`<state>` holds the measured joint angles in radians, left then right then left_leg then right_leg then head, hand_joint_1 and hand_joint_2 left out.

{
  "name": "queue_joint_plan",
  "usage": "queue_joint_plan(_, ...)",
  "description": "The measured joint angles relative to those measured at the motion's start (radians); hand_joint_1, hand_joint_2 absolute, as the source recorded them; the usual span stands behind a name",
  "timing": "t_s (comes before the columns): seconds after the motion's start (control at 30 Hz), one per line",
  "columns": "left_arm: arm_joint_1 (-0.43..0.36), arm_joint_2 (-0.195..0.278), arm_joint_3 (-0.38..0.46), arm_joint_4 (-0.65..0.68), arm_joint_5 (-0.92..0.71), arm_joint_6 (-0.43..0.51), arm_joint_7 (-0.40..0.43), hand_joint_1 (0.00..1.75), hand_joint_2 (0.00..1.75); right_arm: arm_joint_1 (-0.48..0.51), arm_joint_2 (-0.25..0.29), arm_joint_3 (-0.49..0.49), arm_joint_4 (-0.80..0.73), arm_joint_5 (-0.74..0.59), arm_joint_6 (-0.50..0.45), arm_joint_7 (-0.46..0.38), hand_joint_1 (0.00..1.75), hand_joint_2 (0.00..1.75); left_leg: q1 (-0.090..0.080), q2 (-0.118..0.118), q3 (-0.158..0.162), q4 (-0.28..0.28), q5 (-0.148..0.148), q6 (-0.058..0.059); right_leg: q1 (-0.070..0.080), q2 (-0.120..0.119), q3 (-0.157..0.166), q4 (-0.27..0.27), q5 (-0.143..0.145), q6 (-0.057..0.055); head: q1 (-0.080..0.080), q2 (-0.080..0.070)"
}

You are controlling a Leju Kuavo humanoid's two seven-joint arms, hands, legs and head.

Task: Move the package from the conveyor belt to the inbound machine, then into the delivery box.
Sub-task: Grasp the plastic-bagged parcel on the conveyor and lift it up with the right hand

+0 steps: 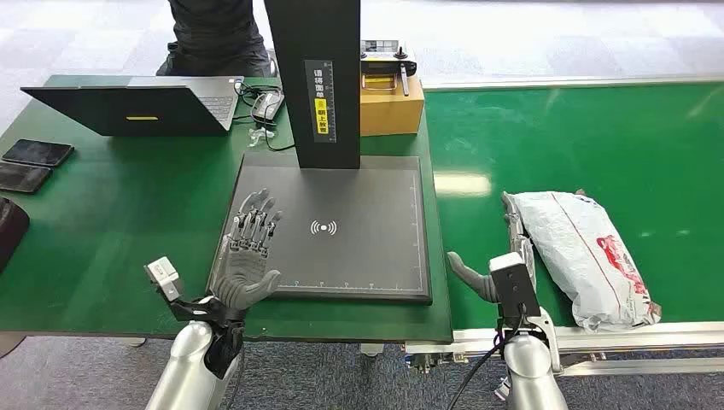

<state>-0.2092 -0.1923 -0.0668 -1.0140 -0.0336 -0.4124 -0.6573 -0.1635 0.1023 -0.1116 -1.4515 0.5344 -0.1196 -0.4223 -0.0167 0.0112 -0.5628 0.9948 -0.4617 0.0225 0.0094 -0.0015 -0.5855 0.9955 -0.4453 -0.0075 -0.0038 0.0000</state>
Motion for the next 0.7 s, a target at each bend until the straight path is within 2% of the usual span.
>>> queue_joint_plan(0.13, -0.005, 0.000, -0.002, 0.007, -0.002, -0.011, 0.000, 0.00, 1.75, -0.062, -0.035, -0.017, 0.071, 0.072, -0.033, 0.036, 0.00, 1.75, 0.000, 0.000, 0.000, 0.000, 0.000, 0.000, 0.000, 0.000, 0.000, 0.000, 0.000, 0.000, 0.000, 0.000)
queue_joint_plan(0.43, -0.009, 0.000, -0.004, 0.018, -0.008, 0.009, -0.006, 0.00, 1.75, -0.305, -0.177, -0.058, 0.461, 0.205, -0.121, 0.110, 0.00, 1.75, 0.000, 0.000, 0.000, 0.001, 0.000, 0.000, 0.000, 0.000, 0.000, 0.000, 0.001, 0.001, 0.000, 0.000)
queue_joint_plan(0.57, 0.001, 0.001, -0.002, 0.018, -0.008, 0.011, -0.007, 0.00, 1.75, -0.399, -0.233, -0.074, 0.618, 0.221, -0.142, 0.135, 0.00, 1.75, 0.000, -0.001, 0.000, 0.001, 0.000, 0.001, 0.000, -0.001, 0.000, 0.000, 0.001, 0.001, 0.000, 0.000)
queue_joint_plan(0.7, 0.005, 0.001, -0.001, 0.018, -0.008, 0.012, -0.007, 0.00, 1.75, -0.436, -0.258, -0.078, 0.700, 0.221, -0.150, 0.134, 0.00, 1.75, 0.000, -0.001, 0.000, 0.001, 0.000, 0.001, 0.000, -0.001, 0.000, 0.000, 0.001, 0.001, 0.000, 0.000)
